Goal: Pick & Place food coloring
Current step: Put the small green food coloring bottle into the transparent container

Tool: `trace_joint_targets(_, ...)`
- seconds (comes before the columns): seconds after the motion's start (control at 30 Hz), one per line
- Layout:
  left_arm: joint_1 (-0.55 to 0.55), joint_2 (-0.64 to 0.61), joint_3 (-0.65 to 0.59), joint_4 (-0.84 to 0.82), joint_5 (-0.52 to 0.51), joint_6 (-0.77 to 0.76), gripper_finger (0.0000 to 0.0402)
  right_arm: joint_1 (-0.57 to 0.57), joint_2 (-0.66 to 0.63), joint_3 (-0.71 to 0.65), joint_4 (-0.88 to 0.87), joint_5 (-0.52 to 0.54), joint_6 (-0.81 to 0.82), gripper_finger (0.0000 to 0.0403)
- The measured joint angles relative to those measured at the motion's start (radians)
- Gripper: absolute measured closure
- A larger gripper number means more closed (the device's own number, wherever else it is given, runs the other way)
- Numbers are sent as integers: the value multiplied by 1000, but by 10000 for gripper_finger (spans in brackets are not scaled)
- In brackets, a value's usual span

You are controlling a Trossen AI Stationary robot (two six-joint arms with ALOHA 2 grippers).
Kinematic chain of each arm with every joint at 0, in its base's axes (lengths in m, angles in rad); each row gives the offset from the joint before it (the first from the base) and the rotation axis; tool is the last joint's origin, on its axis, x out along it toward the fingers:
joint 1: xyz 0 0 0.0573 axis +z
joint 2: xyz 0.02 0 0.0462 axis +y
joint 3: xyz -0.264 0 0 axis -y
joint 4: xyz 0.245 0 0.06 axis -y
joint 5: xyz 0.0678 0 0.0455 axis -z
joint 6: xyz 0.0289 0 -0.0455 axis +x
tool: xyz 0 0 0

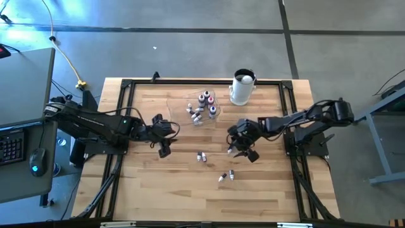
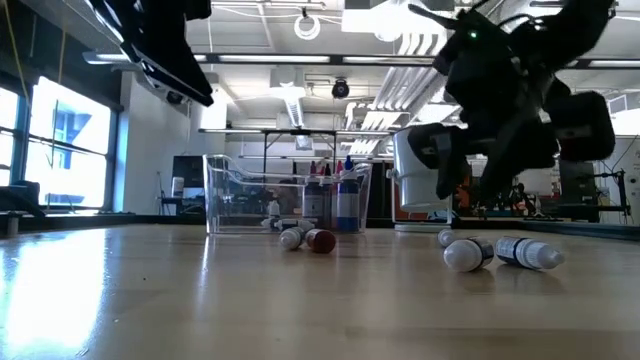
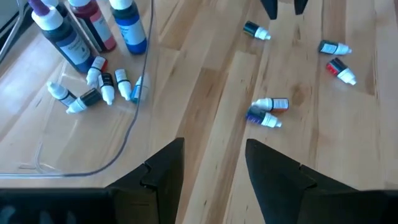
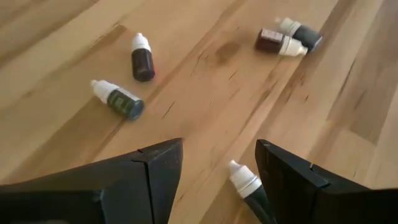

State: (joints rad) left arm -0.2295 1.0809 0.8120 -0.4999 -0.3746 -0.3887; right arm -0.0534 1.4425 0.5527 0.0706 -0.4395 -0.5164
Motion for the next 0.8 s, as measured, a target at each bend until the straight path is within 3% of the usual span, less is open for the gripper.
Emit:
trace_joint_targets(0.27,0,0,0,31,0,20,234,-59,9,-140,354,-35,24,206)
trace_joint_targets(0.4,0,0,0,36,0,26,234,-81,85,-124,368,-91,68,206)
trace_joint_targets(0.8,0,0,0,35,23,25,234,-123,279,-94,369,-79,68,206)
